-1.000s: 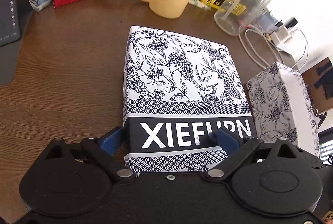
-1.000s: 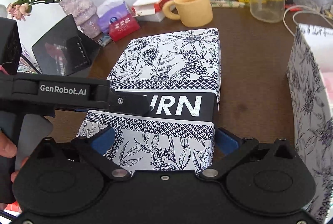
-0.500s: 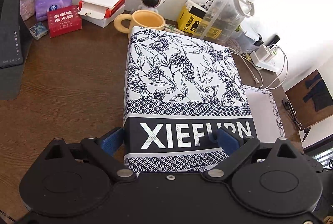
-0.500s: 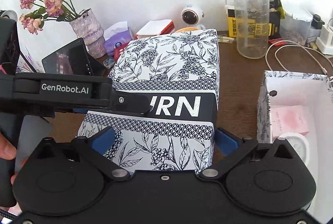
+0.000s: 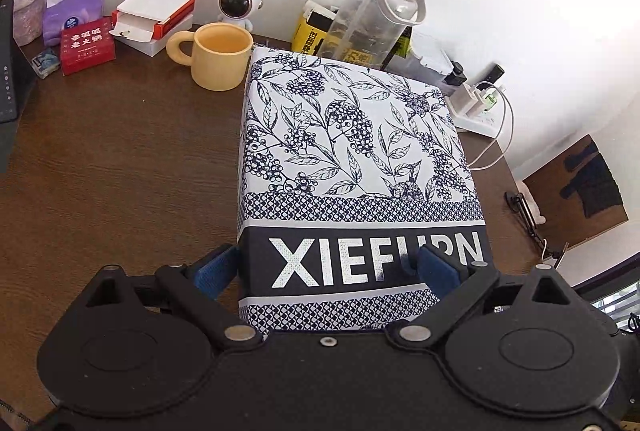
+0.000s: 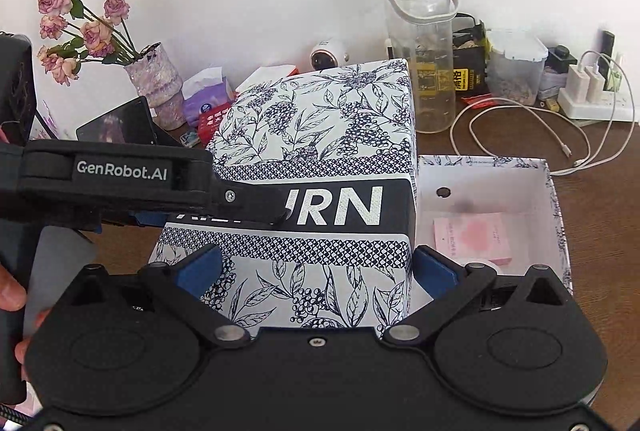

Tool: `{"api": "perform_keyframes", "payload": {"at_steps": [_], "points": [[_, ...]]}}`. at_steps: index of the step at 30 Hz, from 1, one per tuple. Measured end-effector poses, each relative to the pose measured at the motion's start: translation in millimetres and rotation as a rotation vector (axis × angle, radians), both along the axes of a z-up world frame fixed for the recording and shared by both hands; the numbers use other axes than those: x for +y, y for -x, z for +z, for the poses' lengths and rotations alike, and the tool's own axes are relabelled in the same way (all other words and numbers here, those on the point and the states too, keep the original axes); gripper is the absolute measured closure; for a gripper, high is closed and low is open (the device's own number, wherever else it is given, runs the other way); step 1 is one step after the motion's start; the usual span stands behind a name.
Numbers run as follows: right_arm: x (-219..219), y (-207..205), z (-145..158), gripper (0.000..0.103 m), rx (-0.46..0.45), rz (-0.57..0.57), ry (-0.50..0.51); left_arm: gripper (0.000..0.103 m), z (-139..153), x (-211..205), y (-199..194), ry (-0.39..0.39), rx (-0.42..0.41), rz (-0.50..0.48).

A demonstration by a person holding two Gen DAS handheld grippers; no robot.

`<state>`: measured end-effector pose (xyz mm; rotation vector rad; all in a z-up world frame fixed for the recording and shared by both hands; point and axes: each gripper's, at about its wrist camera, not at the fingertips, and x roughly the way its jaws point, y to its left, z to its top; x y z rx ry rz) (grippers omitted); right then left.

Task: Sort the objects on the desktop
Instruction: 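Lift the XIEFURN lid with both grippers and carry it over the open floral box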

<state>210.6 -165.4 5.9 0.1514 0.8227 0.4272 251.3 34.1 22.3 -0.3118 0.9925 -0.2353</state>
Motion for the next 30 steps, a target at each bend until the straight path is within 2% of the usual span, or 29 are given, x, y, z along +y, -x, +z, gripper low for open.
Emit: {"api": "perform_keyframes", "payload": {"at_steps": [15, 24, 30], "points": [[-42.8, 25.8, 9.1, 0.0, -0.028, 0.019, -0.004, 0.008, 10.2, -42.3, 30.0, 0.006, -0.007, 0.032], [-77.9, 27.8, 3.3, 0.0, -0.011, -0.019, 0.01, 0.008, 2.7, -80.0, 25.1, 0.016, 0.007, -0.002], [-103.2, 18.6, -9.6, 0.0, 0.017, -0.054, 0.013, 0.008, -13.0, -105.6, 9.4, 0.024, 0.039, -0.032]]}}
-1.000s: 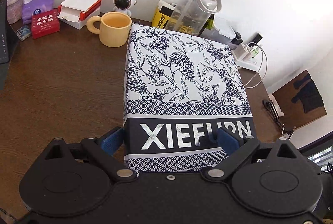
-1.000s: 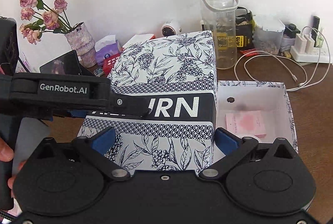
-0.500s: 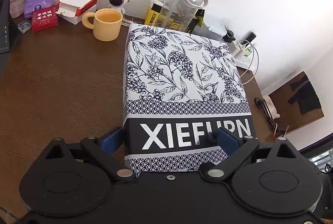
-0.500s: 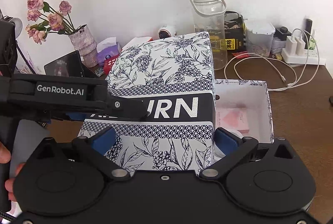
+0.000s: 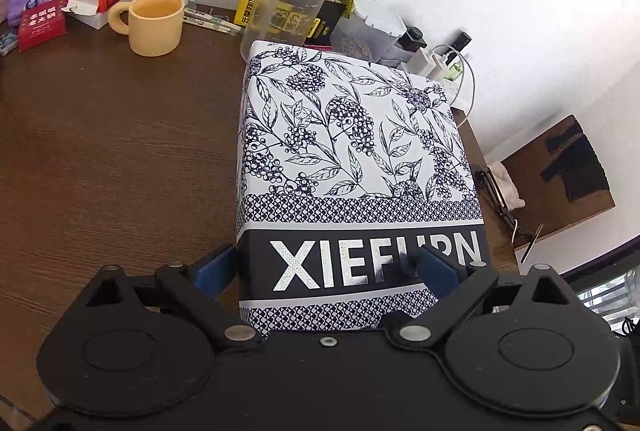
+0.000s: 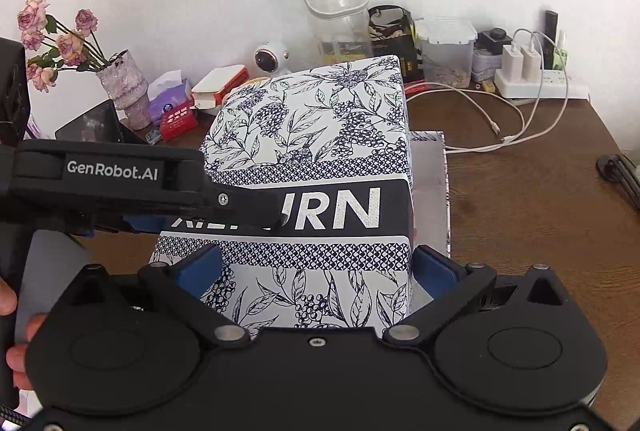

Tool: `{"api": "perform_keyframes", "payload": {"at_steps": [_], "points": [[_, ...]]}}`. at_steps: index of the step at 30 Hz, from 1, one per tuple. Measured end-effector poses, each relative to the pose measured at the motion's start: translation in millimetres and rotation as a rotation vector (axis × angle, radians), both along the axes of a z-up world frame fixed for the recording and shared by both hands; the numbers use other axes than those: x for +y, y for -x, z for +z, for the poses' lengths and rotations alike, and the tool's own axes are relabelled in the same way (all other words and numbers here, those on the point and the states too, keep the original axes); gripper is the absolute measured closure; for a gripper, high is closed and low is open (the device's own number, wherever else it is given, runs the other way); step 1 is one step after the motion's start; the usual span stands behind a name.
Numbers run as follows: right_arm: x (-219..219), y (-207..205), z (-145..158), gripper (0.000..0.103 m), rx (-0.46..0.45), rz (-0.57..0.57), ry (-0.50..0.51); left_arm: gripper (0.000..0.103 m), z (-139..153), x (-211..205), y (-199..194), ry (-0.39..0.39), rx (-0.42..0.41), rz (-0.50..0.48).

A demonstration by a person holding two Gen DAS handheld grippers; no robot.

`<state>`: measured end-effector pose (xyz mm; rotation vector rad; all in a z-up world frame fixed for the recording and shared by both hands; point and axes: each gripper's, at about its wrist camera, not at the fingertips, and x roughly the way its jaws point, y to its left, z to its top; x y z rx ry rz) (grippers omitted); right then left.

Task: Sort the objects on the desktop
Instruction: 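Lift the XIEFURN lid with both grippers and carry it over the open floral box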

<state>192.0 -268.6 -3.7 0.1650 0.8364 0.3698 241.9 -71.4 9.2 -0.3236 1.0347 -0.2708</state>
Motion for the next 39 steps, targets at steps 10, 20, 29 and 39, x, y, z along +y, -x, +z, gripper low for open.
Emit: {"api": "perform_keyframes", "payload": {"at_steps": [10, 20, 29, 39], "points": [[-25.0, -38.1, -27.9, 0.0, 0.054, -0.032, -0.003, 0.008, -26.0, -27.3, -36.9, -0.015, 0.046, -0.018], [-28.5, -68.1, -55.5, 0.0, 0.117, -0.034, -0.008, 0.008, -52.6, -33.1, -62.7, -0.029, 0.116, -0.016], [-33.4, -71.1, -61.7, 0.0, 0.136, -0.036, -0.043, 0.008, -52.8, -36.8, -65.0, -0.057, 0.103, -0.033], [-37.7, -70.7, -64.3, 0.002, 0.181, -0.052, -0.08, 0.006, -54.3, -38.1, -63.7, -0.08, 0.107, -0.051]]}}
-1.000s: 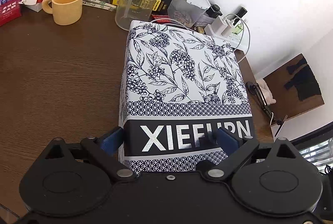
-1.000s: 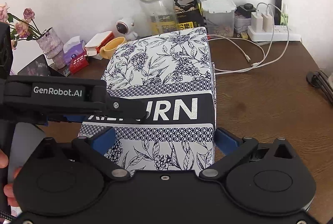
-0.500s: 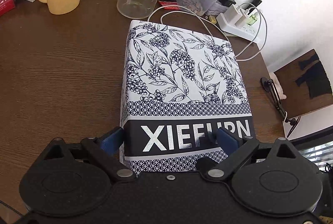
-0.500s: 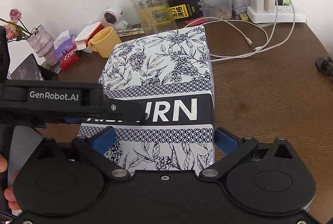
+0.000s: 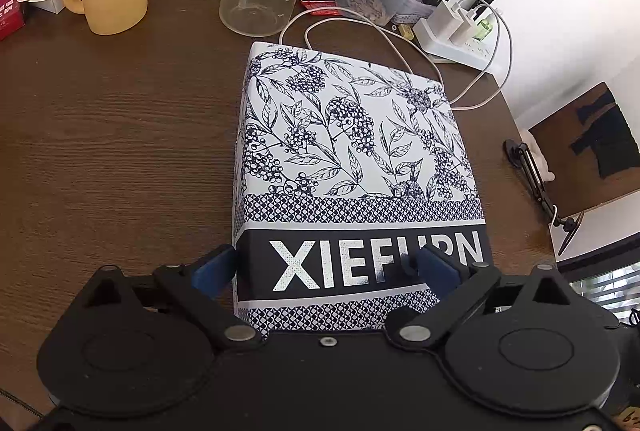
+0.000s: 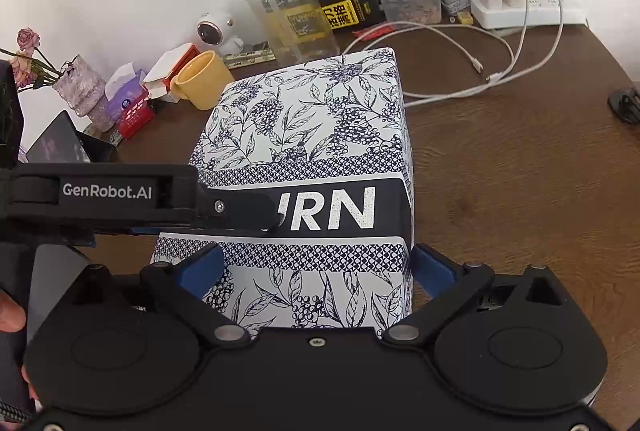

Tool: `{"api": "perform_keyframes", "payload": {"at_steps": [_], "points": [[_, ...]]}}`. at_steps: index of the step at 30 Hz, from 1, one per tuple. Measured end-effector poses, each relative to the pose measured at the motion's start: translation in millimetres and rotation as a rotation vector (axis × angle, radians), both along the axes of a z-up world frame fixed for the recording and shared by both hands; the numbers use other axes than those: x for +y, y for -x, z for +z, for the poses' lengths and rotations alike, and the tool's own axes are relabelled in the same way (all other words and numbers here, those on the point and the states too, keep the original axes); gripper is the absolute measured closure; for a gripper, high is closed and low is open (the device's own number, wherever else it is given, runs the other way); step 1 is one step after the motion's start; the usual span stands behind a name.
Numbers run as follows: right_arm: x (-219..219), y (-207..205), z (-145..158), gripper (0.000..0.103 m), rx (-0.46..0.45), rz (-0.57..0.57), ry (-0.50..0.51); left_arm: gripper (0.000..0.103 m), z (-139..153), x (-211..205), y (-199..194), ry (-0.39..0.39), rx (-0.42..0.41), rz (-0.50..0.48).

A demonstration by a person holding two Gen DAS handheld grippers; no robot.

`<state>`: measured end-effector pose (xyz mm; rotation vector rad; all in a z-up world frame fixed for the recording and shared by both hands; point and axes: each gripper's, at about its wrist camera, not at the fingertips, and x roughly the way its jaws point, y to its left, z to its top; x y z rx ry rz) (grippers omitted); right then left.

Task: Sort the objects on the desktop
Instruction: 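Lift the XIEFURN lid with both grippers and carry it over the open floral box, then lower the lid onto the open box rim and open both grippers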

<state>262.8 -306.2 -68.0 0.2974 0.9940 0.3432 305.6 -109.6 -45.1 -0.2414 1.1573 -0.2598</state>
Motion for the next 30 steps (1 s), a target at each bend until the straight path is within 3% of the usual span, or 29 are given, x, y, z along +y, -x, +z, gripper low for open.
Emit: {"api": "perform_keyframes", "payload": {"at_steps": [11, 15, 20, 30], "points": [[-0.7, -2.9, -11.1, 0.005, 0.009, -0.006, -0.006, 0.006, -20.6, 6.0, -5.8, 0.017, 0.057, 0.006], [-8.7, -0.9, -3.8, 0.008, 0.003, -0.015, -0.001, 0.005, -18.8, 11.9, -11.4, -0.029, 0.028, 0.013], [-11.3, -1.1, -8.9, 0.027, 0.064, 0.0, 0.032, 0.004, -21.4, 8.0, -20.8, -0.073, 0.025, -0.026], [-17.2, 1.9, -17.2, 0.026, 0.101, -0.011, -0.03, 0.0, -28.5, 11.6, -23.8, -0.046, 0.028, -0.045]]}}
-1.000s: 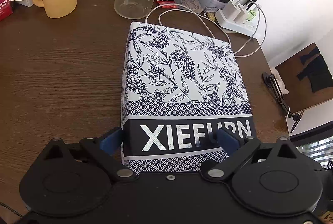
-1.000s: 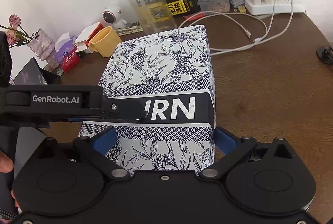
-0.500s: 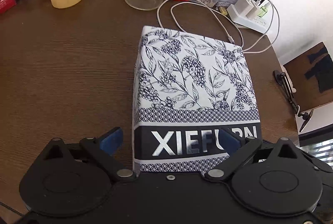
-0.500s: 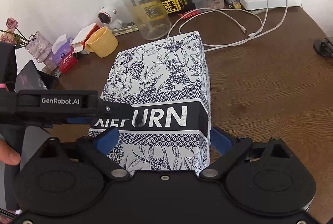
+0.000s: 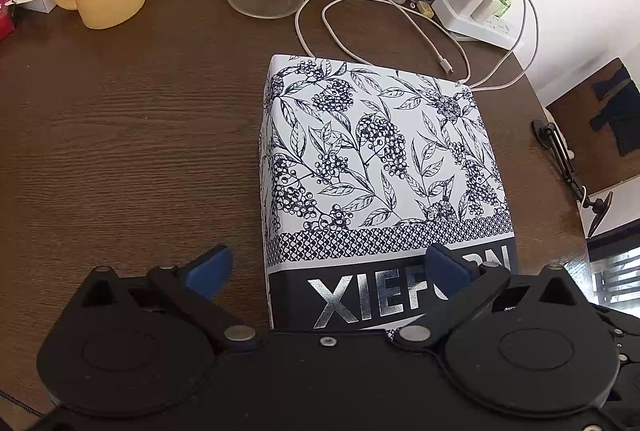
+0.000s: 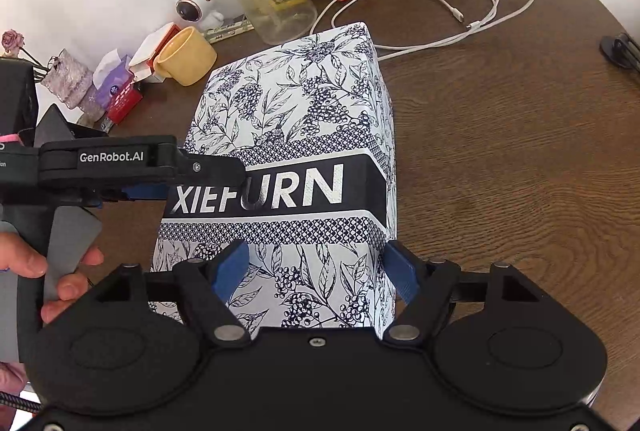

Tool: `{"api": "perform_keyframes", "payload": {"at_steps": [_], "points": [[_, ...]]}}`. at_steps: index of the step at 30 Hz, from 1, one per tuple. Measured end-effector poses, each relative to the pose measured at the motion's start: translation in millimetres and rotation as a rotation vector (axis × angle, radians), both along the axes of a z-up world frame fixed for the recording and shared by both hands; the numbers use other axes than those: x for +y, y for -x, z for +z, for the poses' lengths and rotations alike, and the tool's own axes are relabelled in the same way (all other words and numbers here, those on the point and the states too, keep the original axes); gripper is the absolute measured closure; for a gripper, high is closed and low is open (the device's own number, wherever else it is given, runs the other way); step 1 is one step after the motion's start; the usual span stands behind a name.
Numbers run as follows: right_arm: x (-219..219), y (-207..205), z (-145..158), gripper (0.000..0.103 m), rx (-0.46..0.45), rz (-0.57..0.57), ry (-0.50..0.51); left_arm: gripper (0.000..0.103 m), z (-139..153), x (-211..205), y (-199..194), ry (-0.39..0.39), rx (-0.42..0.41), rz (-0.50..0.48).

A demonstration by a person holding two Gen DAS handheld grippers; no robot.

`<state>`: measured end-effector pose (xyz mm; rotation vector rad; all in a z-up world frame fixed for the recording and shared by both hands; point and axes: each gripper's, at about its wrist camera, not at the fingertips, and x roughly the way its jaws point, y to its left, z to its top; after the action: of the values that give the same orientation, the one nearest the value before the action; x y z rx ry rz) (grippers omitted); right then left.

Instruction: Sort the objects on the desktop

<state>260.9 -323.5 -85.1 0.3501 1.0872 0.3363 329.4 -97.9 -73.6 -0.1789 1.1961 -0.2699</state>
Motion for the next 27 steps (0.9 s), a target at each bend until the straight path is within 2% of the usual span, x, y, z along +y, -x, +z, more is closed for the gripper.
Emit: {"api": "perform_keyframes", "payload": {"at_steps": [3, 6, 8, 11, 13, 17, 19, 22, 27], "points": [[-3.4, 0.1, -2.5, 0.026, 0.003, -0.008, -0.02, 0.0, 2.1, -1.8, 1.2, -0.01, -0.009, -0.001], [-1.0, 5.9, 5.1, 0.025, -0.033, 0.004, -0.006, 0.0, 9.0, -4.0, 3.4, -0.001, -0.02, -0.016], [1.4, 12.4, 13.4, 0.02, -0.064, 0.015, 0.007, 0.0, 22.9, -1.0, 12.4, 0.034, -0.067, -0.028], [8.0, 30.4, 37.0, 0.014, -0.139, 0.026, 0.055, 0.0, 49.4, 4.2, 33.1, 0.022, -0.164, -0.055], [14.0, 46.7, 52.2, 0.004, -0.185, 0.038, 0.084, 0.0, 66.4, 9.8, 52.2, 0.008, -0.237, -0.073], [26.6, 81.6, 75.9, 0.004, -0.259, 0.053, 0.149, 0.0, 89.1, 25.1, 100.1, -0.041, -0.374, -0.108], [32.3, 99.0, 81.3, 0.004, -0.274, 0.049, 0.165, 0.0, 93.9, 33.7, 125.5, -0.074, -0.412, -0.1], [39.5, 126.1, 86.0, 0.004, -0.28, 0.048, 0.171, 0.0, 100.3, 48.1, 167.8, -0.126, -0.445, -0.052], [48.7, 157.3, 80.4, 0.004, -0.228, 0.082, 0.172, 0.0, 102.1, 64.6, 217.0, -0.168, -0.426, 0.022]]}}
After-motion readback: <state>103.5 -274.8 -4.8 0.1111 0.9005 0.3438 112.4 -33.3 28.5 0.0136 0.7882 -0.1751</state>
